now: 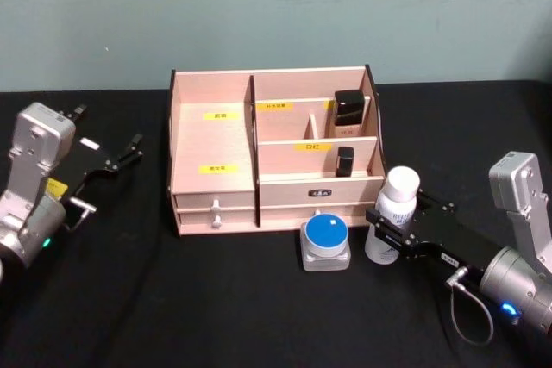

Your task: Pick up the facial cleanser and watermelon frost from the table and place them into the tiered storage box.

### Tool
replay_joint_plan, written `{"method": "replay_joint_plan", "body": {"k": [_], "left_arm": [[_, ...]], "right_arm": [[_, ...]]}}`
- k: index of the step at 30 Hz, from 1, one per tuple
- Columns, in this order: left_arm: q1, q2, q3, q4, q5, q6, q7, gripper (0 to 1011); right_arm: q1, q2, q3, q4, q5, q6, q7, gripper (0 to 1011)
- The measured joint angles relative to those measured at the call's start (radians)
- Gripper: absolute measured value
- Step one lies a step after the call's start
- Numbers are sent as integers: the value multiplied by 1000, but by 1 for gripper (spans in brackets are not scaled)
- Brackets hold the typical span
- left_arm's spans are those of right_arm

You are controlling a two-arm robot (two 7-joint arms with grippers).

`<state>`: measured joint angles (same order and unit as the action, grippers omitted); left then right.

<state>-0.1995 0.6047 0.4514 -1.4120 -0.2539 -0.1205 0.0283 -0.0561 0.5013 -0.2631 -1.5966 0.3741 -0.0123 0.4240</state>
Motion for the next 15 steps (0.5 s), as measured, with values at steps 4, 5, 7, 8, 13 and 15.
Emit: {"method": "replay_joint_plan", "body": {"k": [4,5,7,8,13,15], "left_arm": [[0,0,0,0,0,0,0,1001],[0,0,0,0,0,0,0,1001],[0,0,0,0,0,0,0,1001],[0,0,0,0,0,0,0,1001],[0,0,0,0,0,0,0,1001],[0,0,0,0,0,0,0,1001]], "right_arm": [[3,1,0,-3,9,-6,13,596],[6,4,-1,-12,15,-6,20,595],[9,7,-2,-22,21,-5,27,595],[14,10,-4,-35,26,-1,33,596],[36,19,-13,-81,44,15,49,595],[56,22,-22,-104,50,27,54,595]]}}
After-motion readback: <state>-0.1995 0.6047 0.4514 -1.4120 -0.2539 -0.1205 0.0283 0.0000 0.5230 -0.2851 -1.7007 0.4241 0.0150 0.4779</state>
